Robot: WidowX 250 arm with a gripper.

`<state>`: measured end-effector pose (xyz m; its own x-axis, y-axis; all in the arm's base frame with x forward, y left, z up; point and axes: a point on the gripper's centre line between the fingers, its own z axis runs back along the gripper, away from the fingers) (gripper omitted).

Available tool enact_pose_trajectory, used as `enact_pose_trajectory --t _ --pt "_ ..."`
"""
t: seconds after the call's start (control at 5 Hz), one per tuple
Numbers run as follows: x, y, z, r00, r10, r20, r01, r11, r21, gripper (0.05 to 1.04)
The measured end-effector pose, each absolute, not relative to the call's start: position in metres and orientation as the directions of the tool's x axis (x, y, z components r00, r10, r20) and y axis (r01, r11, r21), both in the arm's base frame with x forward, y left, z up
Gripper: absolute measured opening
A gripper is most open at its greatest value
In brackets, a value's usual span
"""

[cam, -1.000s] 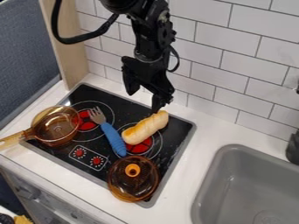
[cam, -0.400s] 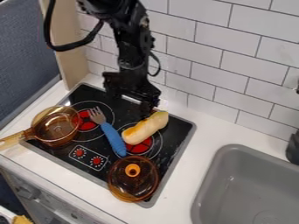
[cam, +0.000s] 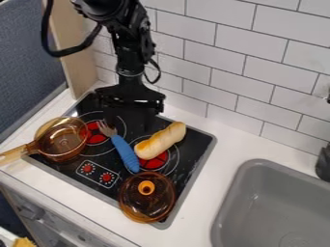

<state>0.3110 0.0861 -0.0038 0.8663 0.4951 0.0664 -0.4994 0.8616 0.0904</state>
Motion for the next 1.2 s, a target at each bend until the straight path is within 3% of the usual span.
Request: enact_pose_trajectory --t 0.6,1.0,1.2 --pt "0.293 0.101 -0.030 0.676 0.735 0.059 -0.737 0.671 0.086 0.999" --pt "0.290 0.104 -0.050 0.650 0.759 0.041 -0.757 0.643 0.118 0.993" --pt "0.294 0.104 -0.051 0.642 0.765 0.050 -0.765 0.635 0.106 0.926"
